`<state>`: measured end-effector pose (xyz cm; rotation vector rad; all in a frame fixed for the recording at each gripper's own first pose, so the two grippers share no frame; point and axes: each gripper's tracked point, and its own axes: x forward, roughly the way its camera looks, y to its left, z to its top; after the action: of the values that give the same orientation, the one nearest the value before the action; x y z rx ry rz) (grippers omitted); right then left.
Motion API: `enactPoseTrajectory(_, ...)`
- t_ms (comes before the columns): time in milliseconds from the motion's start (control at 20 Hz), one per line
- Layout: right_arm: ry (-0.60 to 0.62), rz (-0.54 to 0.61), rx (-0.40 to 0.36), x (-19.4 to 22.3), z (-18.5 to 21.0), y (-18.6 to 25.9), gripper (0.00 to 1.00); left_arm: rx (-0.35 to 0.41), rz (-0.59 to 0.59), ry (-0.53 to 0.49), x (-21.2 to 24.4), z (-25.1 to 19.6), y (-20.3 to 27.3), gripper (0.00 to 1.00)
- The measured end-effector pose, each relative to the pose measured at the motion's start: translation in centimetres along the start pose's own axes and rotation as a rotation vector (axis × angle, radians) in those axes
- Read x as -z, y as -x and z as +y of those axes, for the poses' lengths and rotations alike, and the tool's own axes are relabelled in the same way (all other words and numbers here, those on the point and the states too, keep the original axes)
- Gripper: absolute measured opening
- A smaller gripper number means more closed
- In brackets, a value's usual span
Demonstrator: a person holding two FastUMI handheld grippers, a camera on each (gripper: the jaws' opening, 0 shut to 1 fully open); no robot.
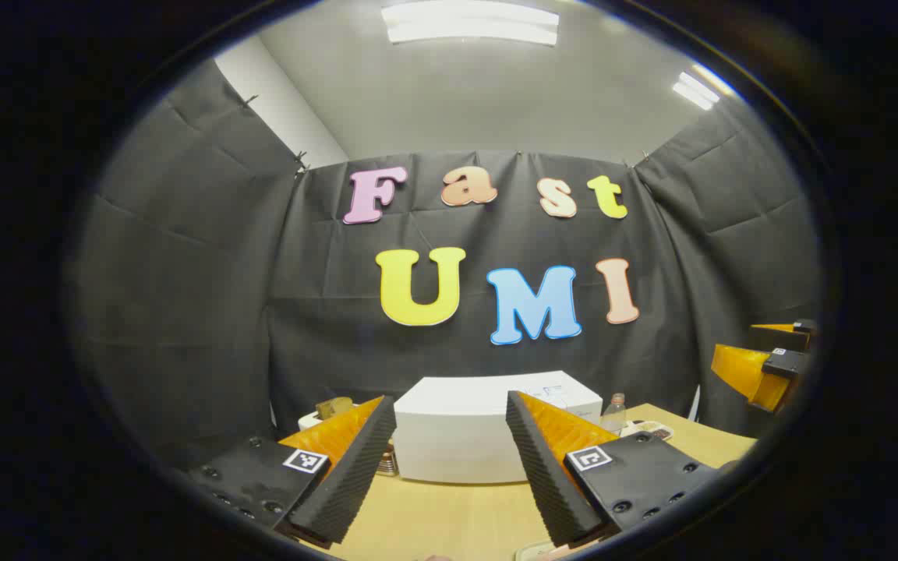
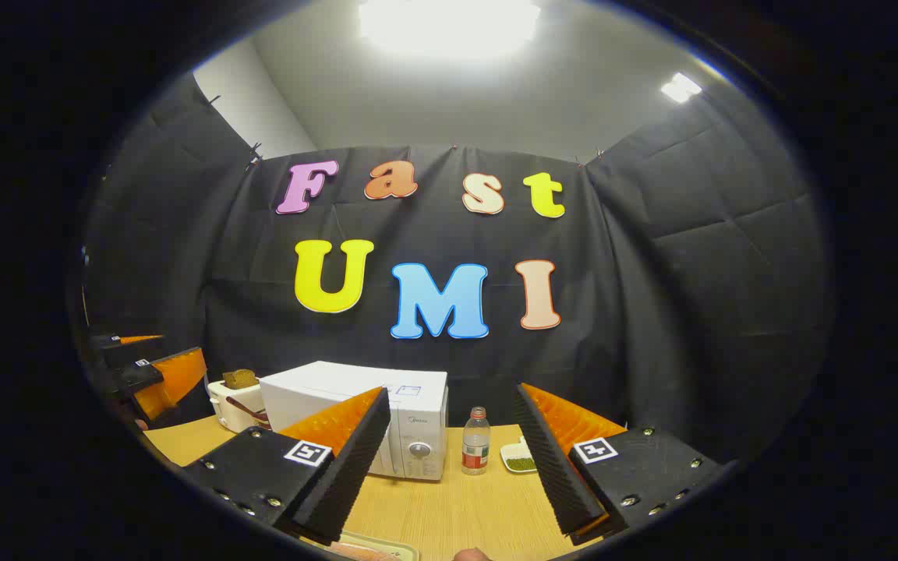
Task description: Open the microwave oven with the left hand, put the food in, and close the microwave oven.
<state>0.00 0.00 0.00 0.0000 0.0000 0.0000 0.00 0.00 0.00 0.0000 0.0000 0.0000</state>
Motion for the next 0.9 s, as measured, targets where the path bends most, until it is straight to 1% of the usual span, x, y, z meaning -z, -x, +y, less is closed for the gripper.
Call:
enactPoseTrajectory(50, 0.001, 0.0, 0.002, 0.0, -0.1, 0.1, 0.97, 0.002, -0.002, 0.001, -0.1, -0.1, 0.0, 0.94)
enactPoseTrajectory(150, 0.0, 0.002, 0.006, 0.0, -0.3, 0.3, 0.97, 0.008, -0.002, 0.005, 0.0, -0.2, 0.0, 0.94)
enactPoseTrajectory(300, 0.0, 0.004, 0.015, 0.2, -0.7, 0.4, 0.97, 0.014, -0.001, 0.01, 0.0, -0.6, 0.0, 0.95)
enactPoseTrajectory(350, 0.0, 0.006, 0.016, 0.2, -0.8, 0.5, 0.96, 0.017, 0.0, 0.009, -0.1, -0.7, -0.1, 0.94)
enactPoseTrajectory(700, 0.001, 0.004, 0.03, 0.2, -1.6, 0.7, 0.97, 0.035, -0.003, 0.008, -0.1, -1.8, -0.3, 0.94)
enactPoseTrajectory(900, -0.005, -0.005, 0.02, 0.0, -1.8, 0.9, 0.97, 0.046, -0.009, 0.016, -0.2, -2.7, -1.2, 0.94)
